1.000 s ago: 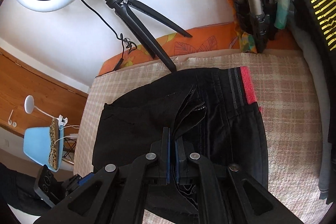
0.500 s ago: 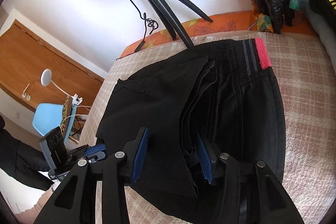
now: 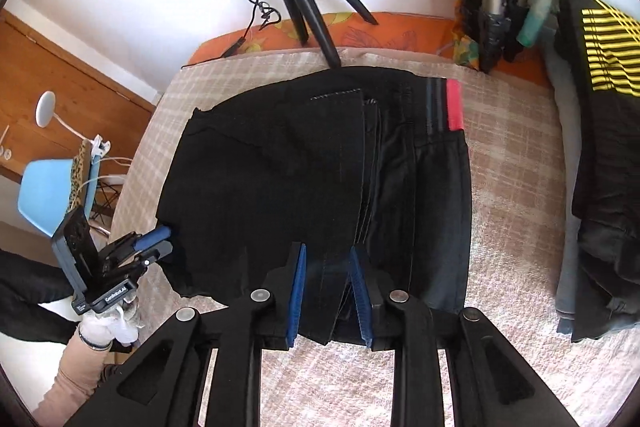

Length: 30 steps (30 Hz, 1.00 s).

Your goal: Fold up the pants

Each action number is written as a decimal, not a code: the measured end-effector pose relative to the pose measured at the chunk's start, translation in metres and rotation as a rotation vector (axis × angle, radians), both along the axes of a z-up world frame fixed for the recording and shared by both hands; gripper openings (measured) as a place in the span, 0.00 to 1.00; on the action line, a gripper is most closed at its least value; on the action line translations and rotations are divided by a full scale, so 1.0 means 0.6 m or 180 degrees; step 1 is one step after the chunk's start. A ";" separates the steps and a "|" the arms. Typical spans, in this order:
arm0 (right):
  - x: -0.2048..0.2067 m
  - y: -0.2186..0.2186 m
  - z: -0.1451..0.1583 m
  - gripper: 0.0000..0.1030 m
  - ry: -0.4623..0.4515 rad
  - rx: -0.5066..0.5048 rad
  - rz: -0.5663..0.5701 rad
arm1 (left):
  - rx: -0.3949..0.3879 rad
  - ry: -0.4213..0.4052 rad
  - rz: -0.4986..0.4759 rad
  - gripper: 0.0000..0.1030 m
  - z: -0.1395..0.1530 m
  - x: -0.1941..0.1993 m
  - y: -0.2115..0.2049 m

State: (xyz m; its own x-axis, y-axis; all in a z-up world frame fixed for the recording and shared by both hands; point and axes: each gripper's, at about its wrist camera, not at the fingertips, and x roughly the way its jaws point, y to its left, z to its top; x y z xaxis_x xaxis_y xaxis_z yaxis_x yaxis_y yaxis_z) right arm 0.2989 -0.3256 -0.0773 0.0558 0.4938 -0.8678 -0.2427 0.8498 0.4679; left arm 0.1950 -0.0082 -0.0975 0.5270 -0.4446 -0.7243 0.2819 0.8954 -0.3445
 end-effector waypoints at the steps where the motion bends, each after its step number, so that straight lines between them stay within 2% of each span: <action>1: 0.003 -0.013 -0.005 0.30 -0.0040 0.0102 -0.0099 | 0.0015 -0.0063 -0.0058 0.29 0.012 -0.002 -0.010; 2: 0.006 -0.025 -0.009 0.36 -0.0079 0.0186 -0.0190 | 0.0028 -0.0122 -0.0130 0.29 0.024 -0.004 -0.024; 6: 0.032 -0.026 -0.018 0.37 -0.0267 0.0312 -0.0351 | 0.0094 -0.0227 -0.0409 0.29 0.054 0.008 -0.090; 10: 0.056 0.019 -0.028 0.40 -0.0459 0.0140 -0.0263 | 0.0101 -0.0161 -0.0488 0.29 0.052 0.026 -0.124; 13: 0.078 0.043 -0.053 0.41 -0.0419 -0.0105 -0.0255 | 0.0119 -0.0146 -0.0438 0.29 0.055 0.019 -0.105; 17: 0.100 0.064 -0.085 0.44 -0.0387 -0.0181 -0.0277 | 0.0088 -0.0061 -0.0107 0.29 0.058 0.000 -0.026; 18: 0.102 0.069 -0.087 0.41 -0.0424 -0.0219 -0.0298 | 0.0122 -0.0043 -0.0037 0.29 0.053 -0.004 -0.008; 20: 0.102 0.077 -0.083 0.08 -0.0469 -0.0294 -0.0282 | 0.0152 0.0039 0.0097 0.29 0.039 -0.008 0.021; 21: 0.102 0.081 -0.079 0.03 -0.0511 -0.0323 -0.0261 | 0.0148 0.0060 0.0131 0.29 0.032 -0.008 0.029; 23: 0.102 0.084 -0.068 0.01 -0.0661 -0.0466 -0.0248 | 0.0192 0.0082 0.0192 0.29 0.016 -0.006 0.035; 26: 0.108 0.079 -0.054 0.00 -0.0891 -0.0900 -0.0347 | 0.0061 0.0325 0.0131 0.29 -0.023 -0.001 0.034; 27: 0.113 0.074 -0.052 0.00 -0.0937 -0.0996 -0.0386 | 0.0094 0.0362 0.0091 0.29 -0.031 -0.004 0.029; 30: 0.110 0.063 -0.030 0.03 -0.0959 -0.0882 -0.0388 | 0.0128 0.0225 -0.0002 0.29 -0.009 -0.019 0.028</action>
State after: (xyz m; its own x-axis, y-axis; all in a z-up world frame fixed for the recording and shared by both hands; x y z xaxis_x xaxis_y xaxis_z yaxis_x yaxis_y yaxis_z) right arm 0.3648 -0.2878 -0.0951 0.3708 0.2183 -0.9027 -0.2235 0.9644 0.1415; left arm 0.1837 0.0085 -0.1030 0.4736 -0.4147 -0.7770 0.2588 0.9088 -0.3273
